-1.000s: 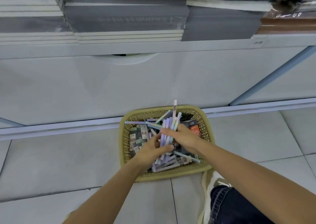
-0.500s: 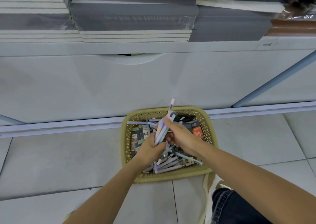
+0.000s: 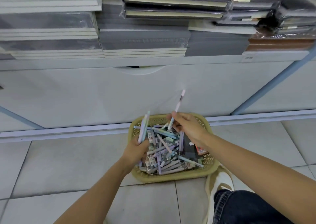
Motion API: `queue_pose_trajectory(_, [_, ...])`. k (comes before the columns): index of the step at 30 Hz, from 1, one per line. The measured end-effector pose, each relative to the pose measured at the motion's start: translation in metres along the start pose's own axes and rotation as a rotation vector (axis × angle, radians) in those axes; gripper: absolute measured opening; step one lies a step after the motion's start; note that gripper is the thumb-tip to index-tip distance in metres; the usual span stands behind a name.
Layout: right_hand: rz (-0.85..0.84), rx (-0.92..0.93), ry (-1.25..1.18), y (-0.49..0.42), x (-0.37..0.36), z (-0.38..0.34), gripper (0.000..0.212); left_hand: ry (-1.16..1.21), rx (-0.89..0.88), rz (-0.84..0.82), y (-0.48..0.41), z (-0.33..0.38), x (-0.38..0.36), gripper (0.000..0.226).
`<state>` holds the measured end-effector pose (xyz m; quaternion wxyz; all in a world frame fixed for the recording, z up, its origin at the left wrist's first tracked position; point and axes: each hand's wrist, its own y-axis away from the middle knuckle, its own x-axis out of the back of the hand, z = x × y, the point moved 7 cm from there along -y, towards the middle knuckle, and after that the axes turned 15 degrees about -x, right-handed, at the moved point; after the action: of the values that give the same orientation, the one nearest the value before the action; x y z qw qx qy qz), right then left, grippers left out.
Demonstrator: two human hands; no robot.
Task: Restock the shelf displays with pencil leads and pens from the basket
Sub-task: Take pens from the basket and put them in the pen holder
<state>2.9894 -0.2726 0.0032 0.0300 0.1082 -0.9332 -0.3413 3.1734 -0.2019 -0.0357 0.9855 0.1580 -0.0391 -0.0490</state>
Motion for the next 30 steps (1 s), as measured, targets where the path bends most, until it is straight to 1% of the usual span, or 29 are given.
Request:
queue_pose_trajectory(2, [-0.066, 0.023, 0.059, 0.010, -0.010, -0.004, 0.030, 0.171, 0.006, 0.075, 0.001, 0.015, 0.005, 0.011])
queue_pose_trajectory(3, [-0.106, 0.041, 0.062, 0.016, -0.016, -0.008, 0.027, 0.234, -0.005, 0.065, 0.001, 0.025, 0.004, 0.011])
queue_pose_trajectory(5, [-0.164, 0.099, 0.025, 0.029, -0.028, -0.021, 0.023, 0.283, -0.059, -0.013, 0.004, 0.049, -0.003, 0.021])
queue_pose_trajectory(6, [-0.171, 0.129, 0.006, 0.036, -0.033, -0.030, 0.020, 0.283, -0.089, -0.055, 0.007, 0.061, -0.007, 0.024])
queue_pose_trajectory(8, [-0.165, 0.178, -0.007, 0.048, -0.040, -0.048, 0.015, 0.282, -0.131, -0.091, 0.013, 0.082, -0.013, 0.023])
queue_pose_trajectory(12, [-0.134, 0.295, 0.042, 0.075, -0.045, -0.089, 0.017, 0.253, -0.202, -0.027, 0.024, 0.119, -0.003, 0.031])
queue_pose_trajectory(14, [-0.098, 0.378, -0.015, 0.092, -0.039, -0.119, 0.022, 0.218, -0.260, -0.069, 0.031, 0.143, 0.003, 0.038])
queue_pose_trajectory(16, [-0.051, 0.470, -0.046, 0.112, -0.031, -0.152, 0.024, 0.183, -0.324, -0.123, 0.037, 0.170, 0.007, 0.038])
queue_pose_trajectory(18, [-0.022, 0.560, -0.026, 0.134, -0.027, -0.183, 0.022, 0.164, -0.373, -0.166, 0.043, 0.199, 0.008, 0.035])
queue_pose_trajectory(24, [-0.016, 0.746, -0.028, 0.195, -0.017, -0.268, 0.019, 0.128, -0.483, -0.297, 0.056, 0.291, 0.003, 0.039])
queue_pose_trajectory(27, [0.004, 0.837, -0.008, 0.227, -0.004, -0.314, 0.013, 0.121, -0.576, -0.255, 0.058, 0.338, 0.006, 0.036])
queue_pose_trajectory(30, [0.085, 0.945, 0.014, 0.260, 0.010, -0.361, 0.010, 0.131, -0.747, -0.095, 0.059, 0.388, 0.024, 0.021])
